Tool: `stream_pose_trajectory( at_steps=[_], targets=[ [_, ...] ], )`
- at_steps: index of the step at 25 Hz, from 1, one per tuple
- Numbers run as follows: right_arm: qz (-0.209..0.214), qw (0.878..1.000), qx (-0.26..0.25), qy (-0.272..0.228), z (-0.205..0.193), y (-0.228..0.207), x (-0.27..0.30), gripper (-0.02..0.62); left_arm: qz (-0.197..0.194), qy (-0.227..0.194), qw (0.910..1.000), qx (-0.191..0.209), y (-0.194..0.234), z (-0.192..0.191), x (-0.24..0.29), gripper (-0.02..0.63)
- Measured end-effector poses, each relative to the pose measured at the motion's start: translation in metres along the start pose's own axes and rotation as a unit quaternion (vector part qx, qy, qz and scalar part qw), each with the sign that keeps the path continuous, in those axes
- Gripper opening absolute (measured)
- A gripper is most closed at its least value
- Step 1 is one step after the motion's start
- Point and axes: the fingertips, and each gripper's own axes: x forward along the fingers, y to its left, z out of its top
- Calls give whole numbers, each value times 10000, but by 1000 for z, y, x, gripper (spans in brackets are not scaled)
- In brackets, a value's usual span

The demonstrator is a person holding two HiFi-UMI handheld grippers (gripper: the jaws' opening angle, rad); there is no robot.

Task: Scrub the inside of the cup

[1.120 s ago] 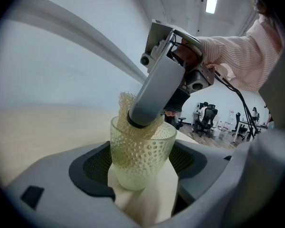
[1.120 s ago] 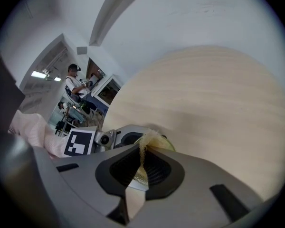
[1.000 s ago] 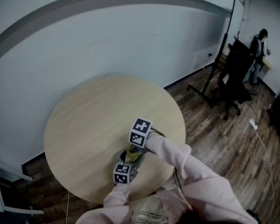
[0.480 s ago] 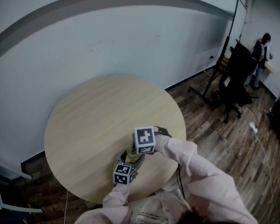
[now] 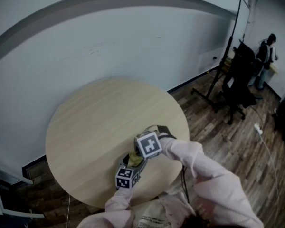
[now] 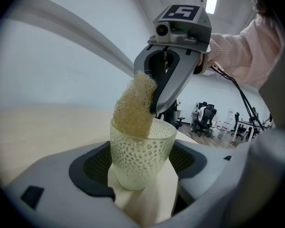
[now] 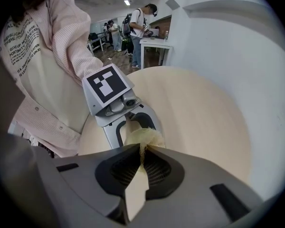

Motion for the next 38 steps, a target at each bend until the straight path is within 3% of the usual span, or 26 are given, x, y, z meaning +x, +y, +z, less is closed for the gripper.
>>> stream_pose_trajectory(
  at_steps=[10,17,27,34,38],
  targets=[
    [-25,9924,-823,912,-22,9,11,29,-14,74,9998,159,-4,-1,-1,368],
    [21,9917,-654,1109,-28,10,15,29,-33,109,9998,138,-4,-4,-2,367],
    [285,9953,401,832,-18,14,25,28,32,84,9998,196,-2,-3,-1,367],
    [579,9877,1182,849,-22,21,23,28,35,65,9999,144,-4,-1,-1,367],
    [445,9841,1568,710,-26,7,31,28,36,35,9999,156,-6,1,-1,367]
  ],
)
